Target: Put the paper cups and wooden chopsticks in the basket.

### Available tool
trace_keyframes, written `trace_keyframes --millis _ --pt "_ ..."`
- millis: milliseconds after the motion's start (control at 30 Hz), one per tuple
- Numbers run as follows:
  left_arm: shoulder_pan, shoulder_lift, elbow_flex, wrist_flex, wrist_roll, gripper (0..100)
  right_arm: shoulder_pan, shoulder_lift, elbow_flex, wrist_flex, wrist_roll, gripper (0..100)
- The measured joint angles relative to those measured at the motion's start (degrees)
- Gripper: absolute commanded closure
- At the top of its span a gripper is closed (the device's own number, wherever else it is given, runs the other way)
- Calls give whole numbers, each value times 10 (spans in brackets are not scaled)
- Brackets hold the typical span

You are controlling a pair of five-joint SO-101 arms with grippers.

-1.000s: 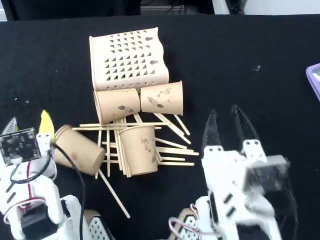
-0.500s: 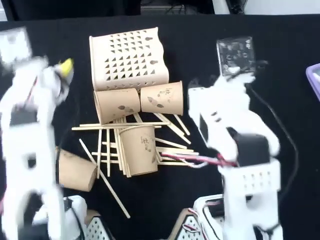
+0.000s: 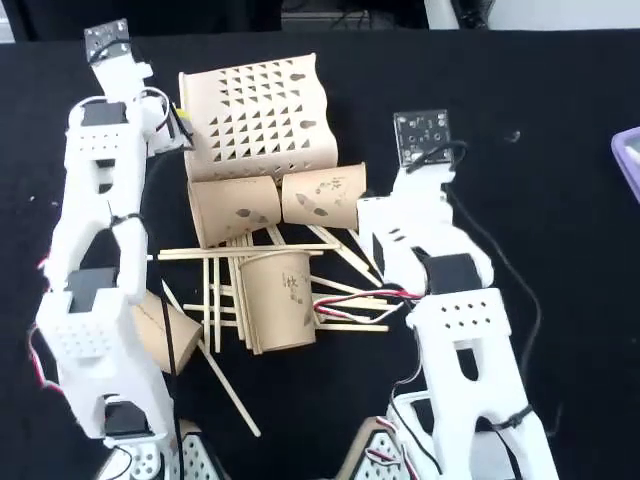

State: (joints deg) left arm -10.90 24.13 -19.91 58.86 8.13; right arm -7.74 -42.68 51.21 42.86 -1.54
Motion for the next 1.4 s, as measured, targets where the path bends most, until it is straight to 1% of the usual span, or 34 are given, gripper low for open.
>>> trace_keyframes --millis 133,300,367,500,800,1100,1233,1400 --pt "-5 33 -55 39 0 744 -1 0 0 -4 0 853" --pt "-26 43 -74 68 0 745 -1 0 0 -6 0 853" --pt "-34 43 -77 72 -16 745 -1 0 0 -6 0 853" --pt "-47 42 -68 73 -46 745 -1 0 0 -6 0 853" --pt "-79 42 -33 73 -53 745 -1 0 3 -6 -1 853" --pt "-95 48 -30 99 -59 745 -1 0 3 -6 -1 853" --pt "-105 35 -62 131 -61 745 -1 0 3 -4 -1 853" --pt "-128 -26 -142 184 -58 744 -1 0 3 -4 -1 853"
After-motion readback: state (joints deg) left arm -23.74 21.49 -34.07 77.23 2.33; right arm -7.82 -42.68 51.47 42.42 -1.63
